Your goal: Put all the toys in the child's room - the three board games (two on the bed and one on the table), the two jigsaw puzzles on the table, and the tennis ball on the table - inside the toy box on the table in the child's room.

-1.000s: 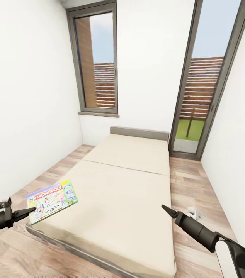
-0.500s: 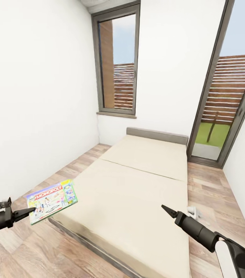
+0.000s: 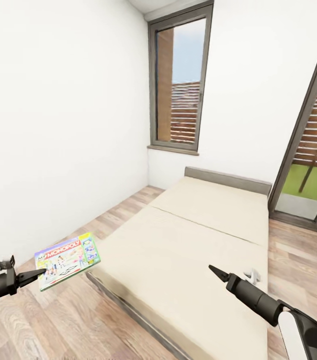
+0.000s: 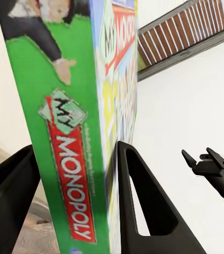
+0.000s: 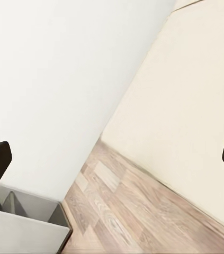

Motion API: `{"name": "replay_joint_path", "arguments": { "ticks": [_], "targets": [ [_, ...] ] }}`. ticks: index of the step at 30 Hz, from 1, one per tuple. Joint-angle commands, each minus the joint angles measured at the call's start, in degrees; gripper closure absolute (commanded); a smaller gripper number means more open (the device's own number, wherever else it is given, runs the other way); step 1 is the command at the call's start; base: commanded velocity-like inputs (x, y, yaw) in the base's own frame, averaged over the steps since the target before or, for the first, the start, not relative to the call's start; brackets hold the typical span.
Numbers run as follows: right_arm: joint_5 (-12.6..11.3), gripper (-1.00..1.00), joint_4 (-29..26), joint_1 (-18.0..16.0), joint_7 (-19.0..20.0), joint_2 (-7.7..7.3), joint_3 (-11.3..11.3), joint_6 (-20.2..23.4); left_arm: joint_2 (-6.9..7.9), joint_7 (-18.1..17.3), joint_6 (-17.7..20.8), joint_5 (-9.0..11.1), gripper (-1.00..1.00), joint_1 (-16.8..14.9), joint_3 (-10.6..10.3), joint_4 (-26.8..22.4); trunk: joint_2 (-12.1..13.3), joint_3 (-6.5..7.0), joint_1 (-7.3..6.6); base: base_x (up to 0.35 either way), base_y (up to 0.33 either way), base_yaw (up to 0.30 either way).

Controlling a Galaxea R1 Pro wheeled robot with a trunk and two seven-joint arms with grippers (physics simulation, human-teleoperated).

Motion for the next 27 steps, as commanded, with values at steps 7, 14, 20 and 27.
{"name": "replay_joint_path", "arguments": {
  "ticks": [7,14,20,27],
  "targets": [
    [-0.03,-1.00,-0.04,-0.18,0.21,0.05,-0.16,0.39,-0.08,-0.29,0.56,-0.07,1.00,-0.08,0.04,0.03,2.77,1.19,-1.54,0.000,0.000,0.292],
    [-0.06,-1.00,-0.04,-0.24,0.21,0.05,-0.09,0.37,-0.09,-0.29,0.55,-0.10,1.00,-0.08,0.04,0.06,5.58,2.45,-3.08,0.000,0.000,0.292],
    [-0.04,-1.00,-0.04,-0.24,0.21,0.02,-0.10,0.37,-0.16,-0.29,0.55,-0.12,1.00,-0.08,-0.03,0.05,7.99,3.53,-4.40,0.000,0.000,0.292],
    [-0.03,-1.00,-0.04,-0.24,0.21,0.05,-0.08,0.37,-0.09,-0.29,0.55,-0.13,1.00,-0.08,-0.05,0.05,10.80,4.78,-5.93,0.000,0.000,0.292]
  ]
}}
